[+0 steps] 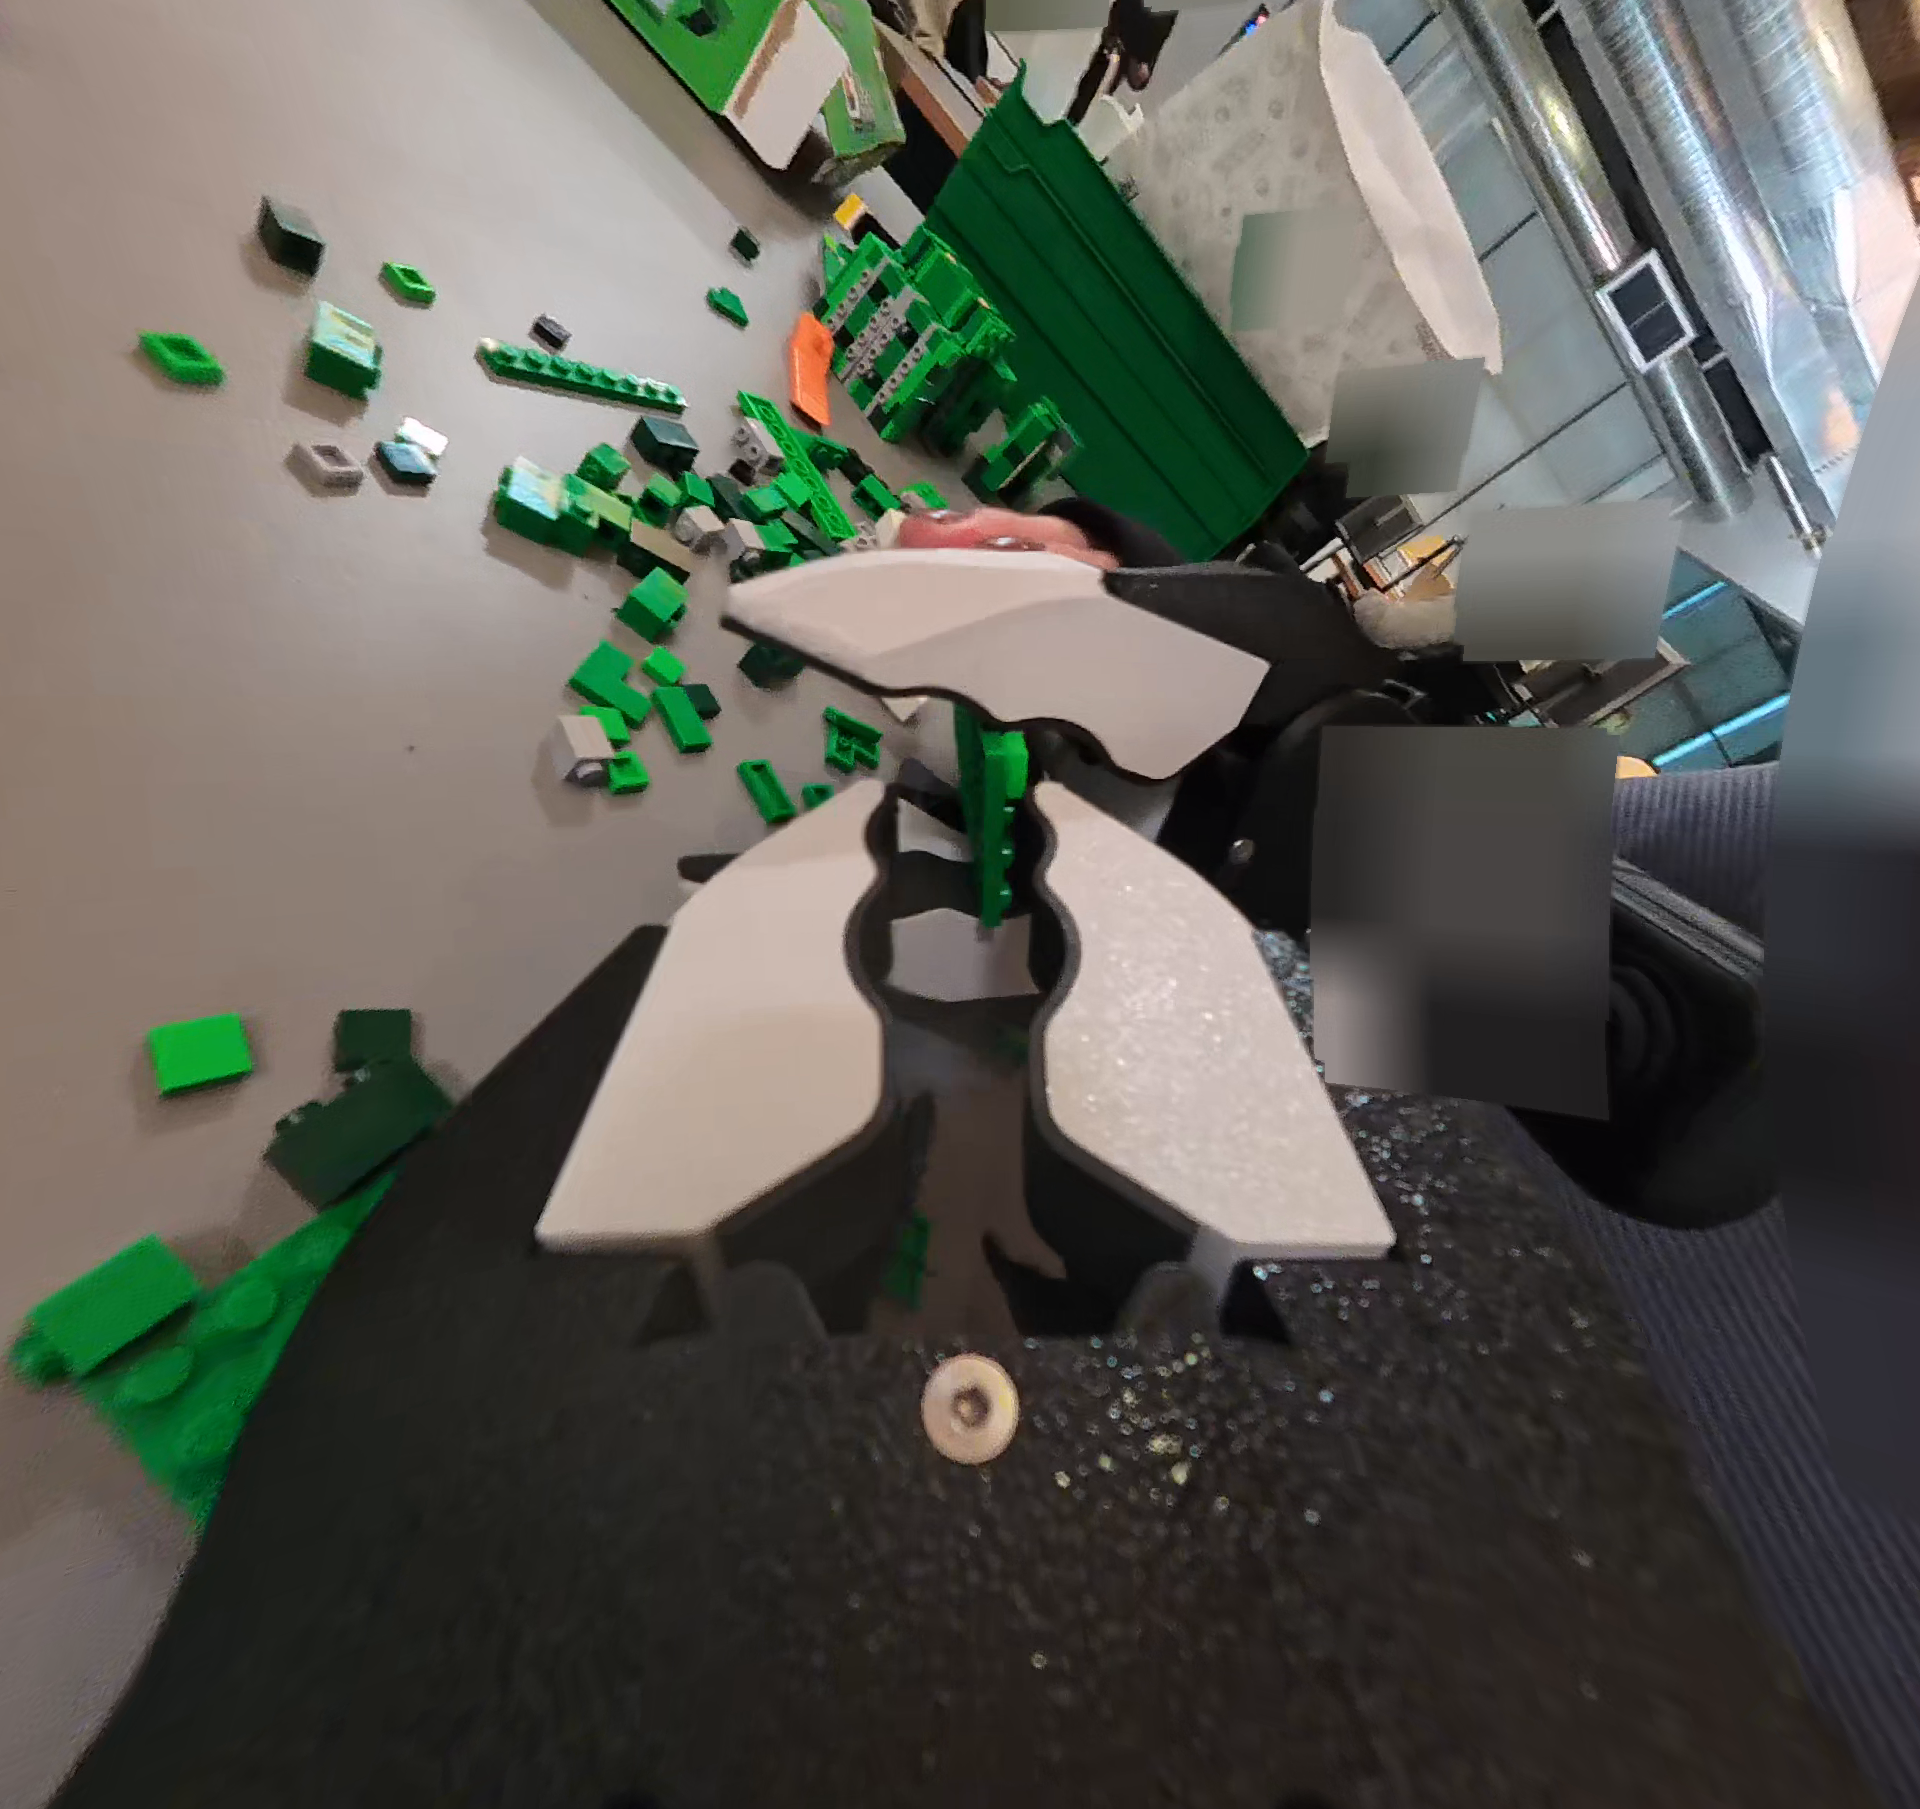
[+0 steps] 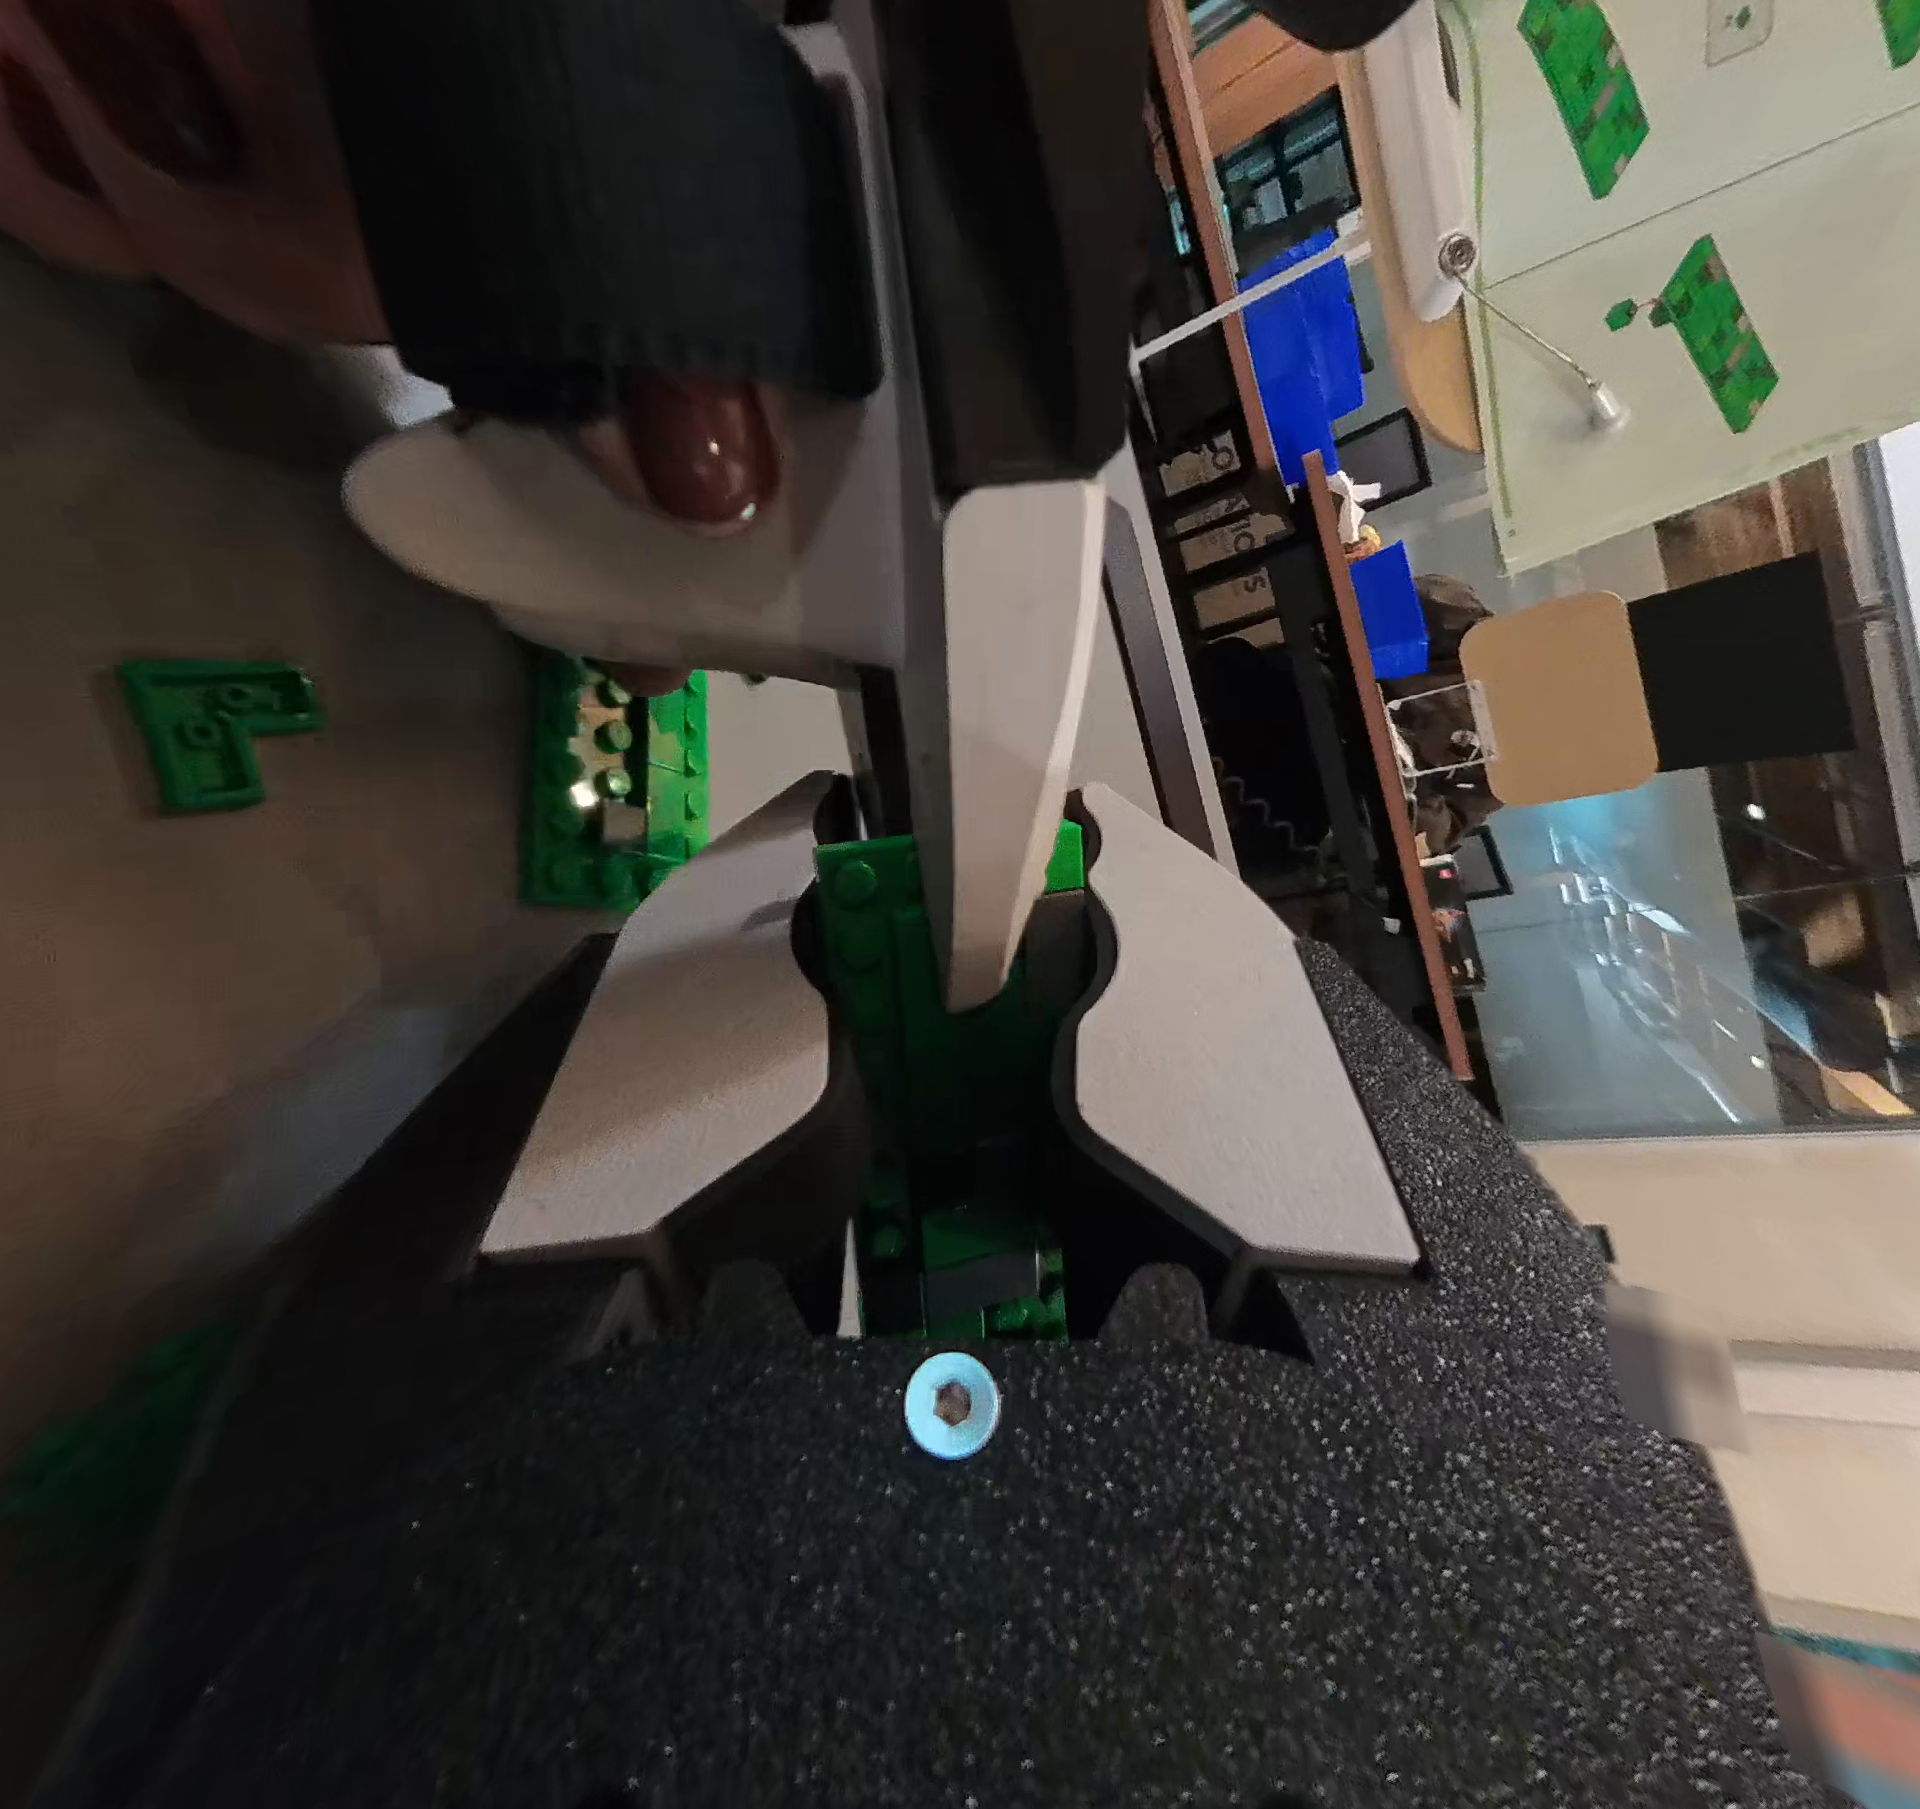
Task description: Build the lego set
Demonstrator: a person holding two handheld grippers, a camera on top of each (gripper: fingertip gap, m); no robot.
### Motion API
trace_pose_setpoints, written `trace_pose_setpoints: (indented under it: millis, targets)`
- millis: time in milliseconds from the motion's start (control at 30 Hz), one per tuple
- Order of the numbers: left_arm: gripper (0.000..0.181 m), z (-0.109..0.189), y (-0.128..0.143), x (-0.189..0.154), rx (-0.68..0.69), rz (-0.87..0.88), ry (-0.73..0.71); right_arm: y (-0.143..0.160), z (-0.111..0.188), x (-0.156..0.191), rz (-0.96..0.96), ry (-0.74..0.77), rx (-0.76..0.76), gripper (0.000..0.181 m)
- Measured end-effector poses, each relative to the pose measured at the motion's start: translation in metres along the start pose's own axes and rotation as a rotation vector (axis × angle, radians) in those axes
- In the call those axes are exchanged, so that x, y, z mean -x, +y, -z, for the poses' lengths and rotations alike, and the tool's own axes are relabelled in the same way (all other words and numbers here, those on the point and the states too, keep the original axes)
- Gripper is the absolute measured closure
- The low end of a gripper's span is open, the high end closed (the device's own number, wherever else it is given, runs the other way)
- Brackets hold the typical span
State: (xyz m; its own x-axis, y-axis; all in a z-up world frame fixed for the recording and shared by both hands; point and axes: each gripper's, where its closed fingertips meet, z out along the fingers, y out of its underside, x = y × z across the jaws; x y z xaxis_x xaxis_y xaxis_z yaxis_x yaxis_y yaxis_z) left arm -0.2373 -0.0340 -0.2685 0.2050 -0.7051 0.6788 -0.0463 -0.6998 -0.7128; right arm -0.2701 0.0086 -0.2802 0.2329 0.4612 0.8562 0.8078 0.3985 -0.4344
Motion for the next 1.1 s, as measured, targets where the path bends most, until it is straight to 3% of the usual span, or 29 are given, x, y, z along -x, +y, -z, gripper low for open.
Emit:
trace_pose_setpoints:
  millis: [133,600,767,900,967,1100]
  targets:
    - [0.174,-0.005,0.006,-0.007,0.034,-0.046,0.019,-0.002,0.000,0.001,0.008,-0.001,-0.011,0.143]
    - [0.175,-0.007,0.012,-0.003,0.071,-0.048,-0.017,-0.004,-0.001,0.010,0.020,-0.050,-0.069,0.143]
    - [0.175,-0.006,0.016,0.000,0.097,-0.001,-0.028,-0.001,0.000,0.010,0.049,-0.048,-0.053,0.128]
    - [0.175,-0.005,0.016,0.001,0.092,0.018,-0.024,0.005,-0.001,0.013,0.011,-0.099,-0.014,0.130]
    - [0.175,-0.005,0.016,0.001,0.093,0.021,-0.021,0.006,0.000,0.019,0.028,-0.132,-0.008,0.143]
    - [0.175,-0.006,0.016,0.001,0.093,0.048,-0.002,0.007,-0.001,0.019,0.003,-0.143,-0.001,0.143]
